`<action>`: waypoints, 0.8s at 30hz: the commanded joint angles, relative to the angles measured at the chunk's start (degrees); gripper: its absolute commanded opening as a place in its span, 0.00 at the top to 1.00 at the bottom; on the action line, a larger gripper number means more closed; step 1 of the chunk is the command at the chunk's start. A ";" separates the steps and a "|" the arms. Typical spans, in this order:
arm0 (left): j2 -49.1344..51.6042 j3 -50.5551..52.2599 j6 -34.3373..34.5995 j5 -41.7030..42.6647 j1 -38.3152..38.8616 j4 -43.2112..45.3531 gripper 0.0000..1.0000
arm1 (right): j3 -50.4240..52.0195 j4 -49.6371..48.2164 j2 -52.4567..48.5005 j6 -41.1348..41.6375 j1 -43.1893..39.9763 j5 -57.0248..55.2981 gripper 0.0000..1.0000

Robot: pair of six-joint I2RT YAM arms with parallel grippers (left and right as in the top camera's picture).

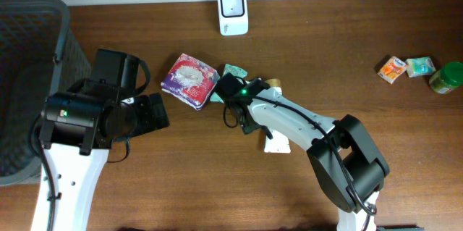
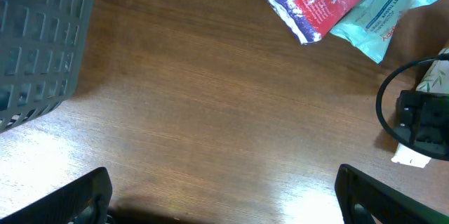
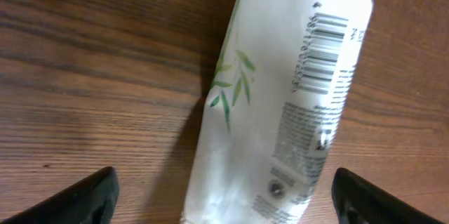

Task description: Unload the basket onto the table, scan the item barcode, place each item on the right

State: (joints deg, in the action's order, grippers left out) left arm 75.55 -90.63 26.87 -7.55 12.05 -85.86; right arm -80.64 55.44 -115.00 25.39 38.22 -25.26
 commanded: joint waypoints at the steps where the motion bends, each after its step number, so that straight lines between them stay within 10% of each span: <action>1: -0.24 -0.15 0.52 -0.42 0.17 0.13 0.01 | 0.42 0.00 0.07 0.66 -0.46 -0.90 0.17; 6: -0.24 -0.15 0.52 -0.42 0.17 0.13 0.01 | 0.39 -4.09 0.09 0.61 -0.31 20.00 0.48; 10: -0.24 -0.15 0.52 -0.42 0.17 0.13 0.01 | -3.13 -0.48 0.11 0.59 -0.37 26.03 0.48; 12: -0.24 -0.15 0.55 -0.42 0.17 0.13 0.01 | -6.64 3.82 0.11 0.57 -0.98 22.10 0.82; 13: -0.24 -0.15 0.55 -0.42 0.17 0.13 0.01 | -8.22 6.56 0.11 0.59 -1.57 19.23 0.84; 16: -0.24 -0.15 0.55 -0.42 0.17 0.13 0.01 | -10.34 13.81 0.11 0.63 -3.93 7.32 0.83; 24: -0.24 -0.15 0.55 -0.42 0.17 0.13 0.01 | -11.56 13.64 0.22 -5.38 -2.73 15.43 0.37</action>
State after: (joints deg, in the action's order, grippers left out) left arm 75.55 -90.63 26.87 -7.55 12.05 -85.84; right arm -89.91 68.58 -115.20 21.61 33.01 -12.12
